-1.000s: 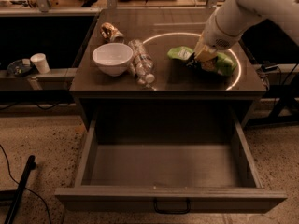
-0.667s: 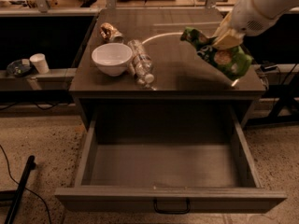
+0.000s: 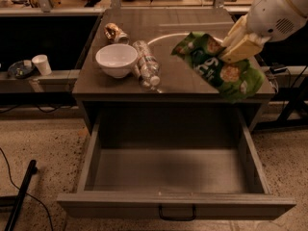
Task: Place green rice chip bag into top drawer
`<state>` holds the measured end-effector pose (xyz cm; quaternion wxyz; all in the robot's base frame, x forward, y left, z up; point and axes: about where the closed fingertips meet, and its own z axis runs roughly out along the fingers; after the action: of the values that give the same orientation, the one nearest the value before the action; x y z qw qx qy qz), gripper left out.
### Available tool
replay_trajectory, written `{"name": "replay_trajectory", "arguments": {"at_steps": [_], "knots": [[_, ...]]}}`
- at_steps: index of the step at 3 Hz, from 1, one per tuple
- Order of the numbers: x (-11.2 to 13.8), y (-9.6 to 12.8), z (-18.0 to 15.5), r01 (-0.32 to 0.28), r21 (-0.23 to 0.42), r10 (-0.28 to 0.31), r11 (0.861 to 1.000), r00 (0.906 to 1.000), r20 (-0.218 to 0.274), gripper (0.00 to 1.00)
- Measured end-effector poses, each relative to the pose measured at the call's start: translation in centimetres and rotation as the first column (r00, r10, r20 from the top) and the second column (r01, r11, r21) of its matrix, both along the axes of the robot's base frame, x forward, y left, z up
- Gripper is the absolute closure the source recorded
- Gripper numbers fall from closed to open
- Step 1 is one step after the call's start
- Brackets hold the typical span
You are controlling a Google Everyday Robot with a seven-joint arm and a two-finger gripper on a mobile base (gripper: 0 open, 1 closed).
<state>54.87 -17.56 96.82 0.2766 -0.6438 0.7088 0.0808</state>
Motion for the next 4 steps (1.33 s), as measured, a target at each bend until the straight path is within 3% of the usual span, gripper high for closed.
{"name": "replay_trajectory", "arguments": {"at_steps": [1,2,3,4], "knots": [[-3.9,3.7,-2.4,-0.118,-0.001,0.118,0.993,0.9912,-0.061,1.00],[-7.2,7.0,-4.9,-0.180,-0.032,0.177,0.983,0.9810,-0.080,1.00],[-8.6,7.7,-7.9,-0.201,-0.042,0.194,0.979,0.9710,-0.140,1.00],[-8.6,7.9,-7.7,-0.205,-0.061,0.195,0.977,0.9712,-0.137,1.00]]}}
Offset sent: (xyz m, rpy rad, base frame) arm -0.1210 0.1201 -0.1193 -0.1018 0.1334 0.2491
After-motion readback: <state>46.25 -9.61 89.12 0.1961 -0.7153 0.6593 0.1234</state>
